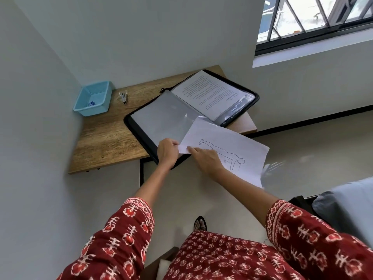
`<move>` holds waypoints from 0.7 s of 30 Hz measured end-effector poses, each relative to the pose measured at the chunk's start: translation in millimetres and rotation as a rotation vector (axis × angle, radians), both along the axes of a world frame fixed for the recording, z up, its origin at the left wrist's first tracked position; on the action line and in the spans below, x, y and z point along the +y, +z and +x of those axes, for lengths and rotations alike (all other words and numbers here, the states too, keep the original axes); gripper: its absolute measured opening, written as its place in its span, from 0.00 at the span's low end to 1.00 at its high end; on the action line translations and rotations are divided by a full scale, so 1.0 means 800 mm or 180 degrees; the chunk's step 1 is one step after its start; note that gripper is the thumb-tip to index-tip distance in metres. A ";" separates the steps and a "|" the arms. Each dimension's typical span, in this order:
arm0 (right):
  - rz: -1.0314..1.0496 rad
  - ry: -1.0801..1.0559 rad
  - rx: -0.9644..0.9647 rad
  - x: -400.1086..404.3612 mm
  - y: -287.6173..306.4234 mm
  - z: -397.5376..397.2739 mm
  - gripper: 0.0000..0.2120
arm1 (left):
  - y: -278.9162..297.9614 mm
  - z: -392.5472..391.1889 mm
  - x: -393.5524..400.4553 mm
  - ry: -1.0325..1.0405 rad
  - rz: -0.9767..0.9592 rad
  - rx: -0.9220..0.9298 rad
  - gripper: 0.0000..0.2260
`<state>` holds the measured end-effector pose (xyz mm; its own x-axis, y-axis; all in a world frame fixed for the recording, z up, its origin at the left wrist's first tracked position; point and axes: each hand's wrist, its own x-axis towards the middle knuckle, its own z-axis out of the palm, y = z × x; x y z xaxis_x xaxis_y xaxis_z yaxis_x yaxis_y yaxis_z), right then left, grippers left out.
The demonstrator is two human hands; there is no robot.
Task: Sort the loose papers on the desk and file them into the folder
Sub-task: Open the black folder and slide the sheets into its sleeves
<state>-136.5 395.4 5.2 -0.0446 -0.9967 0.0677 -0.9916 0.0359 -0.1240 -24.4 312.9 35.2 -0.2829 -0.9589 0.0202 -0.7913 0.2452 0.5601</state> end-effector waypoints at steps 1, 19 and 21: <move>-0.0009 -0.0101 0.0063 -0.004 -0.001 -0.001 0.21 | 0.003 0.000 0.000 -0.0024 -0.0111 -0.0161 0.11; 0.0053 -0.0204 0.0459 -0.064 0.027 0.023 0.18 | 0.001 -0.002 -0.007 0.0009 -0.0573 0.0323 0.04; 0.0212 -0.0442 0.0491 -0.062 0.047 0.030 0.11 | -0.003 -0.001 -0.007 0.0020 -0.0443 0.0557 0.05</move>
<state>-112.5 345.5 42.7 -0.1761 -0.9842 0.0185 -0.9836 0.1767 0.0362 -25.1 307.5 32.4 -0.2573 -0.9452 0.2007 -0.6868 0.3250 0.6502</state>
